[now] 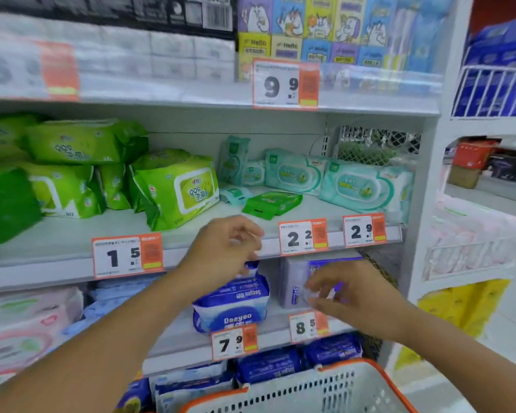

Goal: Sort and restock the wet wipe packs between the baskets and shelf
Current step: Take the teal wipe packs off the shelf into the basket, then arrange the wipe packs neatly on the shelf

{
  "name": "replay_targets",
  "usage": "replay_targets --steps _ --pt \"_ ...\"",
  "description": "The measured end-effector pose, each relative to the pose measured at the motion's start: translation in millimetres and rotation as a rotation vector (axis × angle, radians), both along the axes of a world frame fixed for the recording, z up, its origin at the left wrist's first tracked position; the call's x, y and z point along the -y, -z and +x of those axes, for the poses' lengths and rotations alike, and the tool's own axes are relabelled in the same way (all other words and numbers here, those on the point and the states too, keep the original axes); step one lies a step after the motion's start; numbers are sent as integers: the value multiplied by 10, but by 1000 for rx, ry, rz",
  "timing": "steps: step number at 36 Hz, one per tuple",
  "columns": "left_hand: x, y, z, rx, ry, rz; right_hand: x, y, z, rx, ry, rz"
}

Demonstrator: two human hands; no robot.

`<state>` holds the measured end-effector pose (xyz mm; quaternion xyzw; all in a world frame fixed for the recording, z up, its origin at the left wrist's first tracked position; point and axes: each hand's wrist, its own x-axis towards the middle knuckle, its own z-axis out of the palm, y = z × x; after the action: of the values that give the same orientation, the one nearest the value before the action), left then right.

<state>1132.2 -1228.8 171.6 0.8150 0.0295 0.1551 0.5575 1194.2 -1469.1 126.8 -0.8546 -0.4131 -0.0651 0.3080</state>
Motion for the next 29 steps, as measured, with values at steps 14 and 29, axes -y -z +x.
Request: replay_targets --steps 14,29 --pt "-1061 -734 572 -136 -700 1202 -1498 -914 1489 -102 300 -556" --pt "-1531 -468 610 -27 -642 283 -1938 -936 1315 -74 126 -536"
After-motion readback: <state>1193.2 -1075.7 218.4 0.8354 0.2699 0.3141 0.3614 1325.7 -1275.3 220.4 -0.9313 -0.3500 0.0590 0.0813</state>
